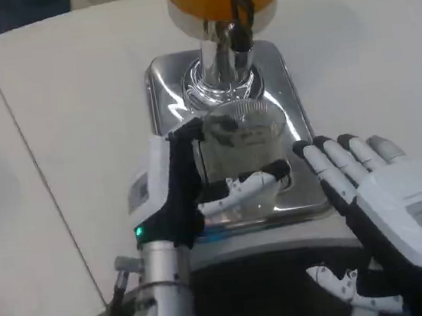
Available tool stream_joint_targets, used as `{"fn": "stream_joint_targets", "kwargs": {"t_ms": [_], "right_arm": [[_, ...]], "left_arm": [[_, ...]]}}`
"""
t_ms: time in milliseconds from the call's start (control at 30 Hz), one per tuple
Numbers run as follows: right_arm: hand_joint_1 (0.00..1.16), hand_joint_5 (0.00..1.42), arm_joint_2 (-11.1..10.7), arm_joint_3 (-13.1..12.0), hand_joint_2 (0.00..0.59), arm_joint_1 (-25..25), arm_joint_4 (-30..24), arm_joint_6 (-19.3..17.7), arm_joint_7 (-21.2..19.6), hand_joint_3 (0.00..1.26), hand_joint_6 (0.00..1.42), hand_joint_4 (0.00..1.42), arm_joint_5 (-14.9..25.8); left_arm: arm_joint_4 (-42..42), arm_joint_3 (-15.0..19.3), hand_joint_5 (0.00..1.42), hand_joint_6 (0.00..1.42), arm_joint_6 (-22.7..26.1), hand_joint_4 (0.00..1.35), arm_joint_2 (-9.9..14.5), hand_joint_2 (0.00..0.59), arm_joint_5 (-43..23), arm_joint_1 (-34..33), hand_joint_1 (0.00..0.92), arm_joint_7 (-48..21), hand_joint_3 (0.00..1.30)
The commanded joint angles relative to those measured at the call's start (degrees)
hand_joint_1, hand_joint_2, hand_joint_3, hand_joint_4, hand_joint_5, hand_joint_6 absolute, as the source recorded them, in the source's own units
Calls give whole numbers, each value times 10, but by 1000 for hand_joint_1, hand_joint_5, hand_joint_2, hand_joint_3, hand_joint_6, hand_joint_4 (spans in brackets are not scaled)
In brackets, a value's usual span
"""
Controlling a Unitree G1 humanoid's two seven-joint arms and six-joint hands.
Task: Grasp the cup under the faucet to collect the drink, then remove the cup.
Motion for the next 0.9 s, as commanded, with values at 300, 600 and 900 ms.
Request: {"fn": "stream_joint_targets", "kwargs": {"t_ms": [300, 600, 900], "right_arm": [[390, 0, 3, -19, 437, -3, -15, 21, 20, 0, 0, 0, -5], [382, 0, 7, -5, 441, 4, -8, 21, 20, 0, 0, 0, -1], [371, 0, 19, 1, 438, 15, -33, 22, 30, 0, 0, 0, -11]], "left_arm": [[163, 5, 1380, 1424, 3, 1043, -19, 0, -40, -97, 623, 82, 1128], [176, -9, 1157, 1319, -17, 918, -7, 0, -54, -91, 565, 79, 732], [157, -15, 904, 1025, -25, 453, 3, 30, -61, -74, 412, 43, 396]]}}
